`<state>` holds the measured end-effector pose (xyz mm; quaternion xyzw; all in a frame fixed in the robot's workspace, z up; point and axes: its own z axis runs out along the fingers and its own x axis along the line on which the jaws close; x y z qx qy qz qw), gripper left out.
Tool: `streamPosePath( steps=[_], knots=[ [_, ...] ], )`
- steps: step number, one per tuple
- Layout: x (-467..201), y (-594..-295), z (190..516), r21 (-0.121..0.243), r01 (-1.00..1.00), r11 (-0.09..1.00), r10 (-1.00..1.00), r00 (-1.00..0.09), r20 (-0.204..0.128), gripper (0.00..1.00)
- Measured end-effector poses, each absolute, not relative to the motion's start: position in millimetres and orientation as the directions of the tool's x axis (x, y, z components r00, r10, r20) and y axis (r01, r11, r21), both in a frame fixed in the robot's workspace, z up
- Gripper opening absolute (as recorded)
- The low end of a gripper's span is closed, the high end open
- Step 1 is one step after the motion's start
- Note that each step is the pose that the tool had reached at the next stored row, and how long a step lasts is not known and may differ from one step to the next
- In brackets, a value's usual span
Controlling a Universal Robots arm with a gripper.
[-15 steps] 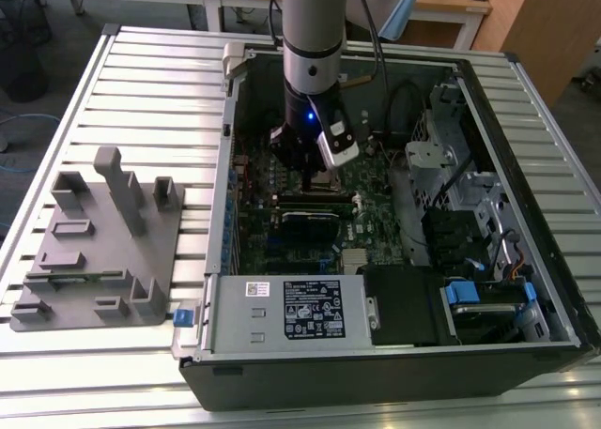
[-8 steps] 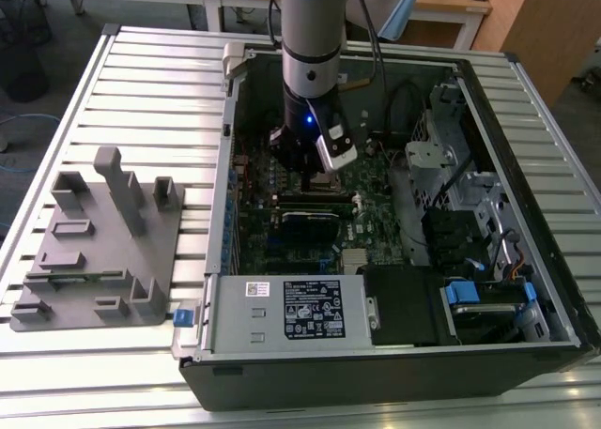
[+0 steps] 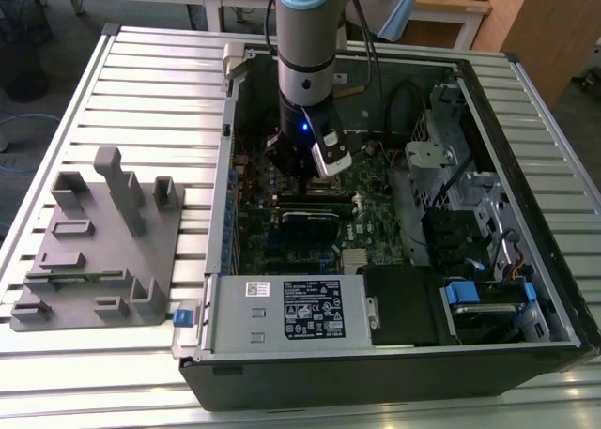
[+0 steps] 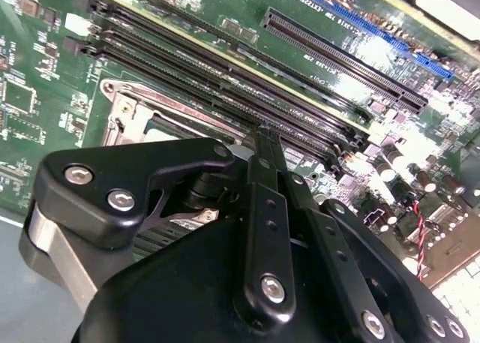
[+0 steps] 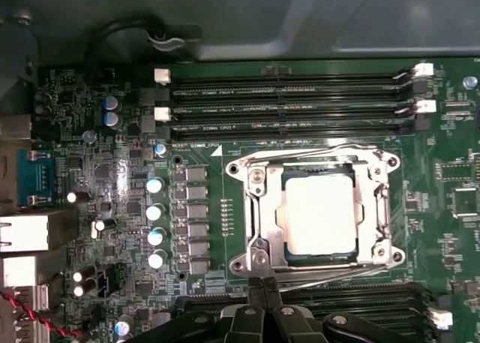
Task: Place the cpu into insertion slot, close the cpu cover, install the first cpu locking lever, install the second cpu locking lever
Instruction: 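Install the second cpu locking lever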
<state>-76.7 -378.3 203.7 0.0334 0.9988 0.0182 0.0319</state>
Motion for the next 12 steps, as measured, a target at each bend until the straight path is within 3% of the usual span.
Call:
streamPosePath(
  steps=[12],
  knots=[
    [-82.7, -378.3, 200.1, 0.074, 0.065, 0.995, 0.07, -0.996, -0.06, 0.11]
  ],
)
